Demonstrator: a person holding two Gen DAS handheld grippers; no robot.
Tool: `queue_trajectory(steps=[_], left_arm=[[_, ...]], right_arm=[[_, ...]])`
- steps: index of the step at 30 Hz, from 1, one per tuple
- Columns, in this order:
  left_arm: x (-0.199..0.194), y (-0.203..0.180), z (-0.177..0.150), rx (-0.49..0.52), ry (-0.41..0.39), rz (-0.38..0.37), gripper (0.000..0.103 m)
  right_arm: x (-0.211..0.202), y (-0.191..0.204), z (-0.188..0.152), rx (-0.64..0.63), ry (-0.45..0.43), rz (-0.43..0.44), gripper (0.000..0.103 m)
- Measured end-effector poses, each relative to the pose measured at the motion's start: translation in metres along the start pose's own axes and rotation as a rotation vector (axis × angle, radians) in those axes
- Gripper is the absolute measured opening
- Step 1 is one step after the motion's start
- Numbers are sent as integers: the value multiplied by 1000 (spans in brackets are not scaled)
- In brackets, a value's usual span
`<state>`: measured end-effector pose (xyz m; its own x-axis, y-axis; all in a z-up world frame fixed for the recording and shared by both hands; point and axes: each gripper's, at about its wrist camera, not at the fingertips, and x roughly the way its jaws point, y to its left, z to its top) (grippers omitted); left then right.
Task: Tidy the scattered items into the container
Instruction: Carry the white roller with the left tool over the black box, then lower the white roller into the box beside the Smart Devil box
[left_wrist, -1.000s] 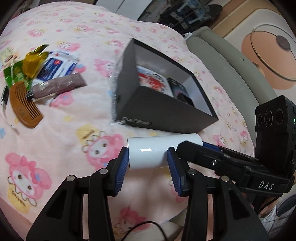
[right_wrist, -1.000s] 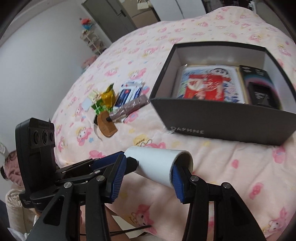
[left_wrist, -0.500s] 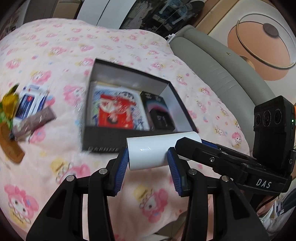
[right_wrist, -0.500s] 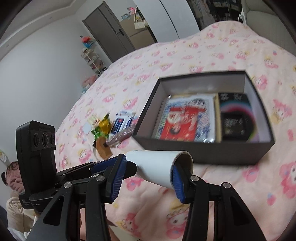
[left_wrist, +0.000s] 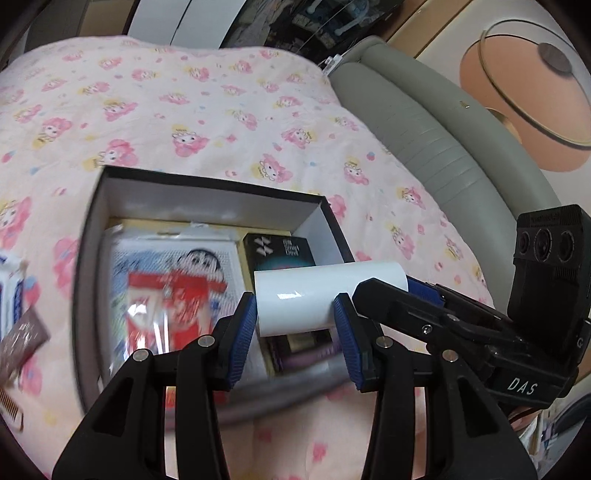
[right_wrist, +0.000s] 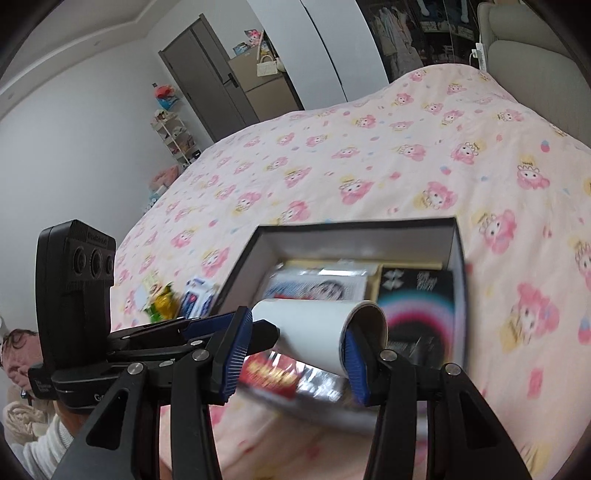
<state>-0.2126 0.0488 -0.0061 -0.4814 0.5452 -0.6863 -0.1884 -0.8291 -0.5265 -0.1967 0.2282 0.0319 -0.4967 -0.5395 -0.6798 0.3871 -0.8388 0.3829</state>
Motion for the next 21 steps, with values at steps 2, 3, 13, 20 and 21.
queue_trajectory(steps=[2,3,13,20,21], left_arm=[[22,5,12,-24,35,-3,43],[33,8,17,-37,54,-3,43],[113,32,30,-136,201,-3,41],[123,35,33,-139,176,22,40],[122,34,35,-136,170,25,40]], right_arm=[[15,-18,11,16,26,-4,44],[23,-27,16,25,40,-6,44],[85,-95,29,118,188,-40,44],[96,-102,33,83,198,-119,49],[96,-101,36,70,188,-140,50]])
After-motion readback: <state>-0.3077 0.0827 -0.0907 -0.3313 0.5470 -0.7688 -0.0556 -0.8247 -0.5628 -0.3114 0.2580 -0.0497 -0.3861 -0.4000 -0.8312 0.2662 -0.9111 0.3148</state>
